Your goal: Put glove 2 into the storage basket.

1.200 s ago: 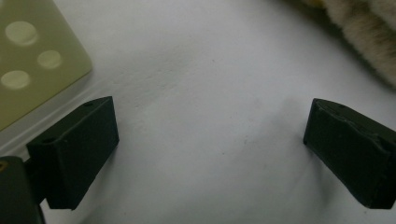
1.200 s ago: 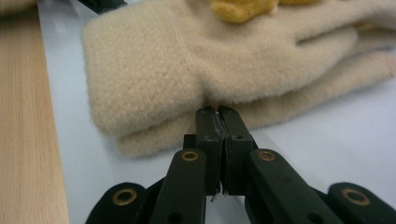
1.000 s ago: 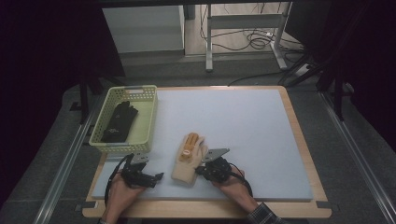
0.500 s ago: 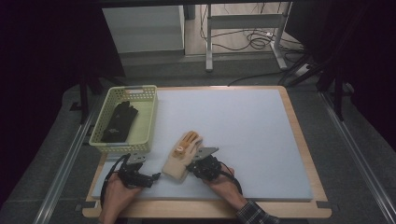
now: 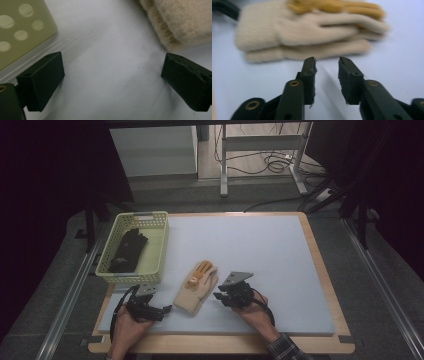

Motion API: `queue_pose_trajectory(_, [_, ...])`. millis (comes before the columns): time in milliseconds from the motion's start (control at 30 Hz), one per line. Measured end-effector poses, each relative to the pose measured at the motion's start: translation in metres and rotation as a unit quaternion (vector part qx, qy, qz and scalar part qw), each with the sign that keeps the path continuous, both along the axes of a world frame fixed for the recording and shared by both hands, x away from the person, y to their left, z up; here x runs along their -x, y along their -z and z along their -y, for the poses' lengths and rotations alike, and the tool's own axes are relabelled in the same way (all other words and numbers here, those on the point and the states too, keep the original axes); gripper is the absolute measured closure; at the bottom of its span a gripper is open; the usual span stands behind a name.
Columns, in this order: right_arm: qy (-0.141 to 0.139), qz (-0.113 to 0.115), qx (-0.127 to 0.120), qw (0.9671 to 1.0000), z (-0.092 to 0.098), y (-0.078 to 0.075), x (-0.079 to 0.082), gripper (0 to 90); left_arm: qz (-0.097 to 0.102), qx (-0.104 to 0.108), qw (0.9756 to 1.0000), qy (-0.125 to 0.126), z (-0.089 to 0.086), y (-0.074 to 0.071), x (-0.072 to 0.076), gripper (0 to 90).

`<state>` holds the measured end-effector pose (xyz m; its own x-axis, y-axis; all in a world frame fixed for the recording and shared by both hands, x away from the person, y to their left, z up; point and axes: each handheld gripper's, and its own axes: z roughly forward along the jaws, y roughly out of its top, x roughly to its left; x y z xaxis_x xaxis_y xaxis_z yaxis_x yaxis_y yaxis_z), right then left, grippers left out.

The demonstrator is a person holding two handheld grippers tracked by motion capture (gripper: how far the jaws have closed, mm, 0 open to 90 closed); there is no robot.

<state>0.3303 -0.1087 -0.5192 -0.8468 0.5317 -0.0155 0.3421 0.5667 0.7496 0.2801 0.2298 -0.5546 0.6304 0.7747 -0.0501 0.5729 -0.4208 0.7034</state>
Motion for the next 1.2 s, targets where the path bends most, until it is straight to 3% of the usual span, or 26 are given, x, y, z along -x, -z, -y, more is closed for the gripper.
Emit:
queue_pose_trajectory(133, [0.039,0.007,0.007,0.9992,0.029,-0.003,-0.008,51.2,0.001,0.000,1.0000,0.000,0.000,0.000,0.000,4.6])
queue_pose_trajectory(167, [0.039,0.007,0.007,0.9992,0.029,-0.003,-0.008,51.2,0.001,0.000,1.0000,0.000,0.000,0.000,0.000,4.6])
queue_pose_trajectory(300, [0.081,0.009,0.009,0.9966,0.059,-0.002,-0.016,41.9,0.001,0.000,1.0000,0.000,0.000,0.000,0.000,4.6])
queue_pose_trajectory(600, [0.131,0.008,0.019,0.9911,0.095,0.007,-0.026,33.1,0.001,0.000,1.0000,0.000,0.000,0.000,0.000,4.6])
queue_pose_trajectory(667, [0.138,0.005,0.023,0.9902,0.099,0.011,-0.029,30.2,0.000,0.000,1.0000,0.000,0.000,0.000,0.000,4.6])
queue_pose_trajectory(733, [0.138,-0.002,0.013,0.9903,0.102,0.012,-0.030,27.9,0.000,0.000,1.0000,0.000,0.000,0.000,0.000,4.8])
queue_pose_trajectory(1000, [0.138,0.005,0.022,0.9902,0.100,0.014,-0.029,25.0,-0.009,-0.002,0.9999,-0.008,0.001,-0.003,0.002,4.0])
queue_pose_trajectory(1200, [0.141,0.006,0.023,0.9897,0.100,0.014,-0.029,23.7,-0.012,0.035,0.9993,-0.005,0.002,-0.014,0.006,2.4])
